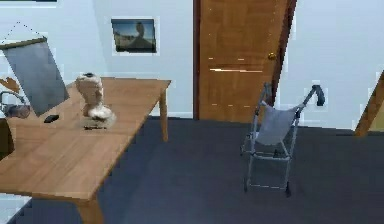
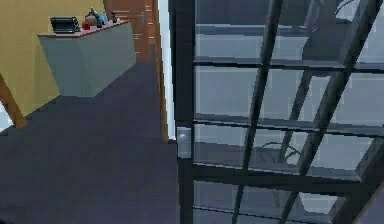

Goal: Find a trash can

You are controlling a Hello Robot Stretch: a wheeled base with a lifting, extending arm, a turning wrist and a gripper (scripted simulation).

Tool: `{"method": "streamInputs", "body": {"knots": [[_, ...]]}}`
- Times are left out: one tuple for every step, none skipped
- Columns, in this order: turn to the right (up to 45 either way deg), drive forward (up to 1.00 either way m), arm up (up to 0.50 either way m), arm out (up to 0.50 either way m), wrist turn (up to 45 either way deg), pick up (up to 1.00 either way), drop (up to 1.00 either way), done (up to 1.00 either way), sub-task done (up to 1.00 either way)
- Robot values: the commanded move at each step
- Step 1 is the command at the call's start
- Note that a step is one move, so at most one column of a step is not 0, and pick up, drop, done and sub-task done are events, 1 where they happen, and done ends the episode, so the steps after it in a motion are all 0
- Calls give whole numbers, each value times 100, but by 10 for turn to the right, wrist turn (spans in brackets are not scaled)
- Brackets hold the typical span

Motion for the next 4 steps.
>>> {"method": "streamInputs", "body": {"knots": [[30,0,0,0,0,0,0,0,0],[0,20,0,0,0,0,0,0,0],[450,0,0,0,0,0,0,0,0],[150,0,0,0,0,0,0,0,0]]}}
